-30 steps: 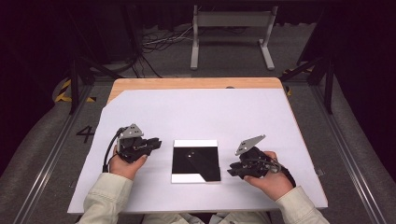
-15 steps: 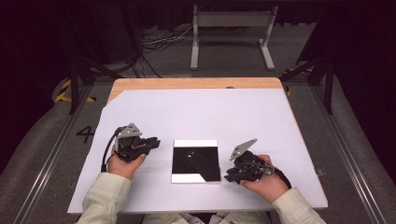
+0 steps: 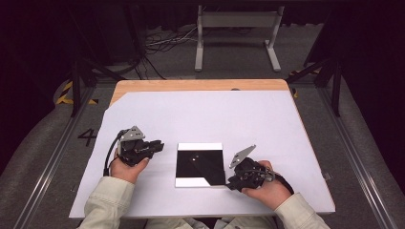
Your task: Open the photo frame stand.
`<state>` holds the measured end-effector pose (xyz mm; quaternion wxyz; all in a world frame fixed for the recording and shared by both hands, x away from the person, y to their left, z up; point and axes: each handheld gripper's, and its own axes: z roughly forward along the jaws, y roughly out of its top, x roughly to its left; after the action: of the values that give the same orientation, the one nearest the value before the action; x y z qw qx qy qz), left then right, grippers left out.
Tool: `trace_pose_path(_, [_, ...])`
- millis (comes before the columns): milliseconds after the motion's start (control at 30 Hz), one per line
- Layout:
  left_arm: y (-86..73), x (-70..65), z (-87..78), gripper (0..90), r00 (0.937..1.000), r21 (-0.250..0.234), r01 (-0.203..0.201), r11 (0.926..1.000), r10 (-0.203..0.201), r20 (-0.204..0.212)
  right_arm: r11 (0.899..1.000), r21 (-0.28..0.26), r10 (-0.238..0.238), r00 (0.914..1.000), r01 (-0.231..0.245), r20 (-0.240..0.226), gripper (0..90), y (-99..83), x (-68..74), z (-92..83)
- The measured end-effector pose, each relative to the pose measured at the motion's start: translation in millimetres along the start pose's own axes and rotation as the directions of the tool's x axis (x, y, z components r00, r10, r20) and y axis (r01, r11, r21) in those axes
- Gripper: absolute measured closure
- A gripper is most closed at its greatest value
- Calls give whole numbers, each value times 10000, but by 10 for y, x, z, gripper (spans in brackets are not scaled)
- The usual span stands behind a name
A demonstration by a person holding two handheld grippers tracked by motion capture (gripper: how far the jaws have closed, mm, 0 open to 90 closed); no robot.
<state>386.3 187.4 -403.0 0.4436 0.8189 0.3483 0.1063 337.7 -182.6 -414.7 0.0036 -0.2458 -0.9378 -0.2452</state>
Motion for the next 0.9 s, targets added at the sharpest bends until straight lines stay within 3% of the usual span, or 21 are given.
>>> trace_pose_path(300, [-1, -1, 2, 765, 10000, -16, -1, 10000, 1, 27, 9994, 272, -232, 9997, 233, -57, 777, 32, 29, 53])
trace_pose_path(900, [-5, 1, 5, 764, 10000, -26, 30, 10000, -30, 40, 9959, 799, -445, 9987, 423, 257, 825, 102, 60, 97])
